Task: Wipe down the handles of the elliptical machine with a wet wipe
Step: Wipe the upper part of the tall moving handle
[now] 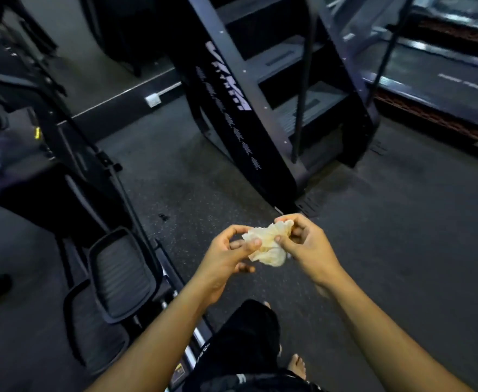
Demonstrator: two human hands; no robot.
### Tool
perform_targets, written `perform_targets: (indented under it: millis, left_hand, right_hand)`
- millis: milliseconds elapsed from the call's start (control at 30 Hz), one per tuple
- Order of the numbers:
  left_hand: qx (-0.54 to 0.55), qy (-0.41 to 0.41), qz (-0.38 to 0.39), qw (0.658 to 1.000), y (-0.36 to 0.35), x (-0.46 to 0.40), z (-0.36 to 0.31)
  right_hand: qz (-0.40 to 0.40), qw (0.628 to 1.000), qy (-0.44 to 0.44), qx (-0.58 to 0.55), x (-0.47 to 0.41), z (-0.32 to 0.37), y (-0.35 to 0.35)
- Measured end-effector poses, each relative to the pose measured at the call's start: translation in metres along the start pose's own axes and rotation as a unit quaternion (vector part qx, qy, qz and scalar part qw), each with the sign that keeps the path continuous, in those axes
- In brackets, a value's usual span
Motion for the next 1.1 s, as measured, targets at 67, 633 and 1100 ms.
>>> perform_targets:
  millis: [67,633,1100]
  left_hand:
    - [0.007,-0.012,-0.026,1.0,0.016,-0.022,-0.015]
    - [0.086,-0.221,-0.27,0.933,0.22,-0.184,-0.233]
    - [0.029,-0.433,-0.468,0.77,0.383,-0.231,-0.483]
  right_hand:
    - [0.039,0.999,0.001,0.009,-0.04,0.009,-0.006]
    - [0.259,0.952,-0.031,-0.158,-0.387,0.161,-0.137]
    - [0.448,0.872,0.133,-0.141,-0.591,0.391,-0.308]
Point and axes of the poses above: each hand's wrist, its own x-axis away from the middle knuckle, its own y-axis out of the back of the hand, z = x × y, the point moved 1 cm from there along -x, towards the middle knuckle, and after that the axes turned 6 degrees about z, right-handed, at the moved point
